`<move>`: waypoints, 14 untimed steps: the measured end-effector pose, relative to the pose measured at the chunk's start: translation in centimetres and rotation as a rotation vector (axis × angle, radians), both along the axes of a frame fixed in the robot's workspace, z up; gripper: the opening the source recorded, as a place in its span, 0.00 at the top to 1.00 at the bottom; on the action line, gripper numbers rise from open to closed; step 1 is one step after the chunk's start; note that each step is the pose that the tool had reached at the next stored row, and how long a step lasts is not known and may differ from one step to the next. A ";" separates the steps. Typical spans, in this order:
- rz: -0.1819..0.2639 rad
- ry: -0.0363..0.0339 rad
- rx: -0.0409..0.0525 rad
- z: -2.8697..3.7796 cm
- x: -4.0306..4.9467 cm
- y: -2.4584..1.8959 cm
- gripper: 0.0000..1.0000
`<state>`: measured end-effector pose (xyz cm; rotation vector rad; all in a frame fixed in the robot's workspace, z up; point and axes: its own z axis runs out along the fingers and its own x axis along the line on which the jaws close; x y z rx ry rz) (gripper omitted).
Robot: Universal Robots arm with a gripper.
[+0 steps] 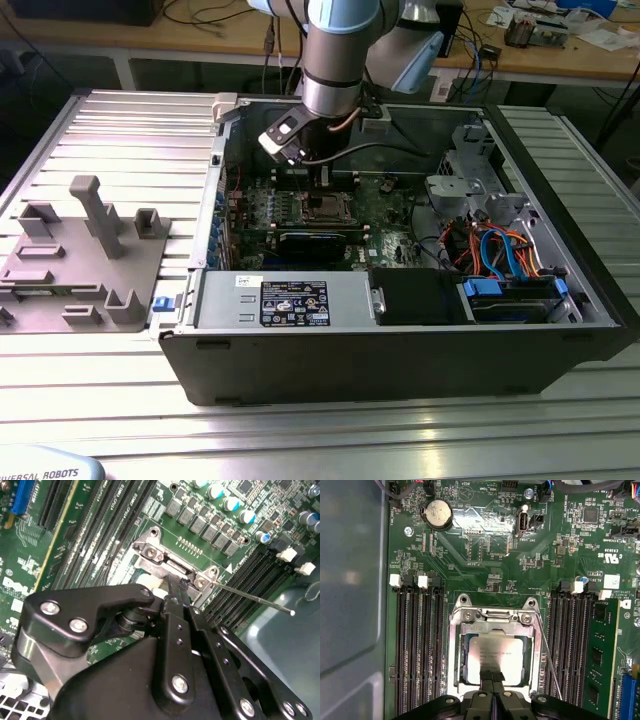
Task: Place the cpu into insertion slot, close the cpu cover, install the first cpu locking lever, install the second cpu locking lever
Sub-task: 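Close the cpu cover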
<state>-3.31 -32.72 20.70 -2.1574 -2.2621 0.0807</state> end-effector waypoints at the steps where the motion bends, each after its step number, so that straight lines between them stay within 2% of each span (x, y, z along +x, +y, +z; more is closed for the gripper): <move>1: 0.000 0.0015 -0.0015 0.48 0.22 -0.02 0.89; 3: 0.000 0.0085 -0.0014 0.60 0.90 -0.03 0.89; 6: 0.000 0.0126 -0.0014 0.60 1.27 -0.03 0.89; 14: 0.000 0.0131 -0.0012 0.67 1.43 -0.03 0.89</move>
